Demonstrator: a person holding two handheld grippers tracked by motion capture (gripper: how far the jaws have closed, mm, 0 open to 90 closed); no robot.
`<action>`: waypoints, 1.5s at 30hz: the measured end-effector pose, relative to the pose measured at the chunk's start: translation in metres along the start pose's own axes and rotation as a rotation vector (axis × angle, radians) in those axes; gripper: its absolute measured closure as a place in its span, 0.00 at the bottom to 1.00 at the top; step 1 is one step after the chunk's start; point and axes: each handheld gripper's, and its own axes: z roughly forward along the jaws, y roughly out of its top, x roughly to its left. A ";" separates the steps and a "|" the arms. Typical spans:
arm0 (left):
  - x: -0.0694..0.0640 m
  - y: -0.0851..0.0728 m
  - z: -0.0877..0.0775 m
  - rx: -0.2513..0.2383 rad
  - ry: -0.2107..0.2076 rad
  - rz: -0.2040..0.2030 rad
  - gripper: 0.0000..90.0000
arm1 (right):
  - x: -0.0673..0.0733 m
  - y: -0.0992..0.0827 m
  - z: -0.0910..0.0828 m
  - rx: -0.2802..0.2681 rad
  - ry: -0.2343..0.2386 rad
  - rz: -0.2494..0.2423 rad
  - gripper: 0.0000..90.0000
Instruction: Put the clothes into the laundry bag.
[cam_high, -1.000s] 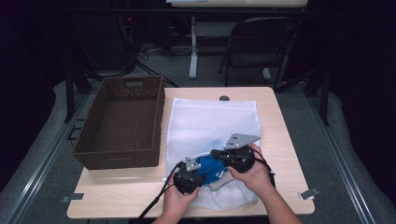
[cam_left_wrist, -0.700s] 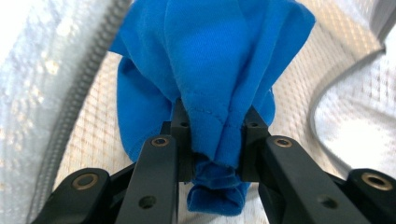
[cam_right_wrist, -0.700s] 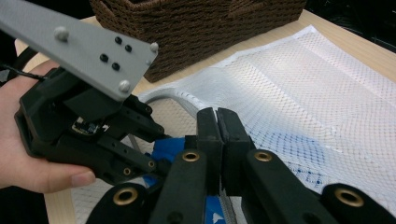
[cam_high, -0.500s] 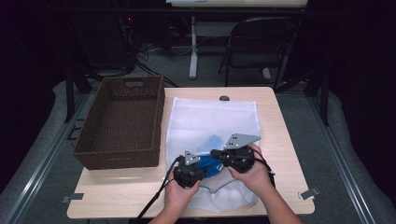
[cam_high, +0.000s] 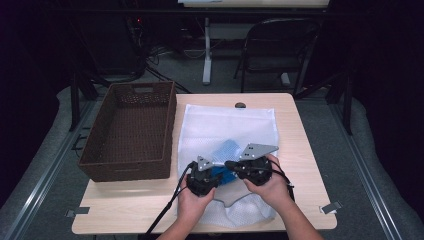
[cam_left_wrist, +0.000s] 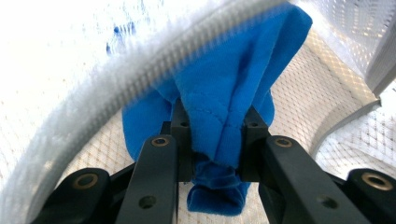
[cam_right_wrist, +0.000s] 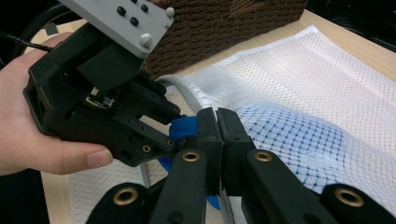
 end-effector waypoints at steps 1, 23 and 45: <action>0.001 0.001 0.000 0.000 0.001 -0.002 0.82 | 0.000 0.000 0.000 0.001 0.001 0.000 0.99; 0.011 0.005 0.015 -0.024 0.048 -0.071 0.82 | 0.001 -0.002 0.004 0.014 0.011 -0.003 0.99; 0.012 0.001 0.029 0.031 0.076 -0.075 0.80 | -0.002 -0.004 0.006 0.023 0.005 0.002 0.99</action>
